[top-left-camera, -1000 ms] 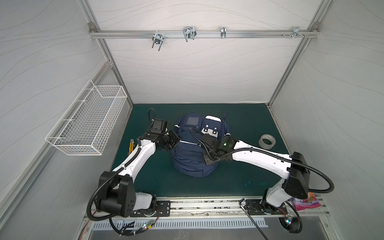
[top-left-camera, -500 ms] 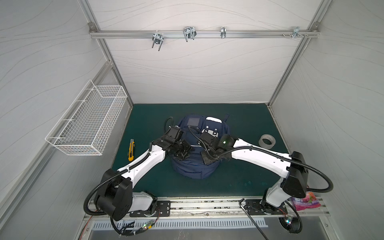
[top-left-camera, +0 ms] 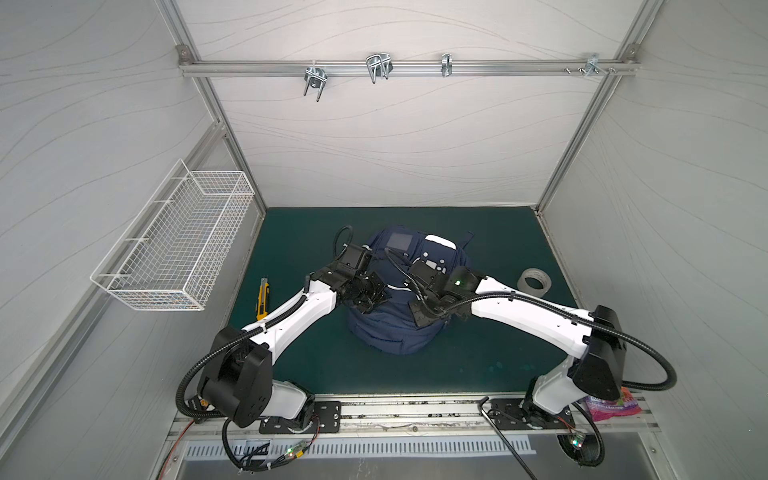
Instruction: Pack the student bag
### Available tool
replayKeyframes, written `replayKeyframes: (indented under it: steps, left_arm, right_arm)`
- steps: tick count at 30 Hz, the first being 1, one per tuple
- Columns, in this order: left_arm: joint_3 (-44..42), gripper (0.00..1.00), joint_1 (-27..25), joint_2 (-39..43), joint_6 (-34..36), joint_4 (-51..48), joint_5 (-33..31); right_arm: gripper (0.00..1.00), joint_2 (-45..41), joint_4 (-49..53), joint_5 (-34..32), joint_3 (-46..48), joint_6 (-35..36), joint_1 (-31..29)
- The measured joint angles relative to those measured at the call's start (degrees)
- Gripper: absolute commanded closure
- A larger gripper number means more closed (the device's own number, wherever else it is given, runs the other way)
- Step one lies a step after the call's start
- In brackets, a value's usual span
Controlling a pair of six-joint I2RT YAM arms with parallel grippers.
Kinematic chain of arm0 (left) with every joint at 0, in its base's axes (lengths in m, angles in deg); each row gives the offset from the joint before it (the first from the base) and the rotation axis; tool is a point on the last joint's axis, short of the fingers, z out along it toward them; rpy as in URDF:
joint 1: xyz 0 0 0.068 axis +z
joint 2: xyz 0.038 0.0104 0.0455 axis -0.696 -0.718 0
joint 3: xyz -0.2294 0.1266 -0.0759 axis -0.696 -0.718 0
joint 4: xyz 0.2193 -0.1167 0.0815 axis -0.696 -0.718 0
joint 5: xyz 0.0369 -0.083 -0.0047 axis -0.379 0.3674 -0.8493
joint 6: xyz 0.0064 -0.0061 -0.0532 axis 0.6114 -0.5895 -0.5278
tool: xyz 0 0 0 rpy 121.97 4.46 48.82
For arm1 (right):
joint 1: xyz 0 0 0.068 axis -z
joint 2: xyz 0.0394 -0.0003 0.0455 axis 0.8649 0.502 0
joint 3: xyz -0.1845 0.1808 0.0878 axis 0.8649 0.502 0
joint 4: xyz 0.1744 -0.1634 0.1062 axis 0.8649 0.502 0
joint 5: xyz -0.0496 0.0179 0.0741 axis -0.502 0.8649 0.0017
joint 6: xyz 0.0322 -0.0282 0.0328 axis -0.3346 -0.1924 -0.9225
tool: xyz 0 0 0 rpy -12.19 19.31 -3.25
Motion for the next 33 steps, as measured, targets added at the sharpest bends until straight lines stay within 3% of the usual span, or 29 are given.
replayKeyframes:
  steps: [12, 23, 33]
  left_arm:
    - [0.6, 1.0, -0.7, 0.2, 2.8, 0.5, 0.1]
    - [0.6, 1.0, -2.0, 0.1, 3.2, 4.2, 0.9]
    - [1.6, 1.0, -4.9, -4.3, 3.7, 8.7, 2.6]
  right_arm:
    - [1.0, -6.6, -0.3, 2.6, 5.8, 5.0, 10.7]
    - [1.0, -4.1, -4.7, 8.1, 7.7, 11.6, 21.2]
    - [1.0, -0.4, -5.7, 8.3, 6.8, 14.2, 25.4]
